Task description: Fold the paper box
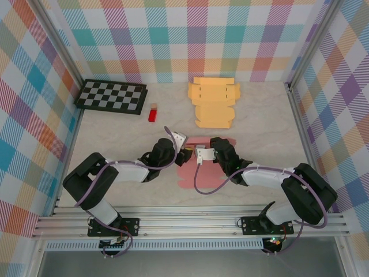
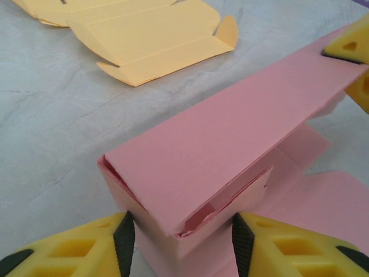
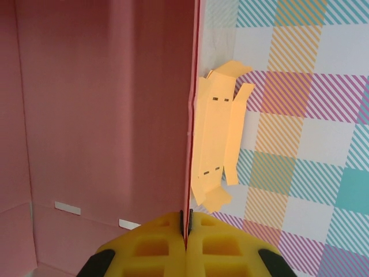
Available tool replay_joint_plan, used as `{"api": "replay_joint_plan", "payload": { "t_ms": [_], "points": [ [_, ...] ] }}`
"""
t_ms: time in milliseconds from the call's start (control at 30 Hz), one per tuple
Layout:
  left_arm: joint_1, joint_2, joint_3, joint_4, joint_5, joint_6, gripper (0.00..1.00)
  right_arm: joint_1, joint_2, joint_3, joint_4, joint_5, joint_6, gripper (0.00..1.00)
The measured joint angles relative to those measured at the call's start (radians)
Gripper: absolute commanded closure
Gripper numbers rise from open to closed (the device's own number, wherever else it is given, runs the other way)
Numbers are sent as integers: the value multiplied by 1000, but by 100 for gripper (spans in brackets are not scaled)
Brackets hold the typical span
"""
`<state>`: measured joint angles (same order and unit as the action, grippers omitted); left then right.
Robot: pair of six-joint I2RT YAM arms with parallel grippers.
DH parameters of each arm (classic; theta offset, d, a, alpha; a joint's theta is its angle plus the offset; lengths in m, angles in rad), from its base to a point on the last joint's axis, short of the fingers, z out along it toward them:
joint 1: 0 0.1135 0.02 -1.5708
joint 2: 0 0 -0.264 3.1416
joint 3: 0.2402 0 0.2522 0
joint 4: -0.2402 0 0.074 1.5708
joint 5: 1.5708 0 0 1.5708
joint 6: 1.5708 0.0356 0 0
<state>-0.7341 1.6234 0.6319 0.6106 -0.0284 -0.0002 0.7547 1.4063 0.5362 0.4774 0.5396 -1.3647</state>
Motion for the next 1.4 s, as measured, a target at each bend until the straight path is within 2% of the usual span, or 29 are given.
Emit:
{"api": "replay_joint_plan", "payload": {
  "t_ms": [33, 100, 200, 300, 333, 433, 533, 600, 867, 1100, 1200, 1400],
  "points": [
    [-3, 3, 6, -6, -12, -4, 63, 0, 0, 0, 0, 1, 0, 100],
    [-4, 10, 22, -22, -40, -11, 78, 0, 0, 0, 0, 4, 6, 100],
    [-5, 24, 49, -59, -98, -27, 91, 0, -1, 0, 0, 12, 20, 100],
    [-5, 53, 80, -86, -161, -41, 96, 0, -2, 0, -2, 21, 40, 100],
    [-5, 63, 90, -89, -173, -45, 96, 0, -3, 0, -3, 22, 46, 100],
    [-5, 89, 119, -89, -171, -50, 83, 0, -11, 0, -19, 26, 71, 100],
    [-4, 98, 124, -86, -140, -6, 54, 0, -20, -1, -35, 30, 83, 100],
    [6, 99, 124, -88, -121, 38, 45, 0, -31, -2, -49, 32, 91, 100],
    [105, 98, 124, -91, 94, 134, 38, 0, -74, -5, -106, 8, 124, 100],
    [117, 99, 125, -124, 262, 166, 34, 1, -75, -5, -116, -23, 131, 100],
    [113, 97, 121, -138, 300, 195, 34, 1, -75, -5, -113, -46, 131, 100],
    [116, 87, 107, -158, 304, 233, 34, 2, -64, -12, -80, -57, 115, 100]
  ]
}}
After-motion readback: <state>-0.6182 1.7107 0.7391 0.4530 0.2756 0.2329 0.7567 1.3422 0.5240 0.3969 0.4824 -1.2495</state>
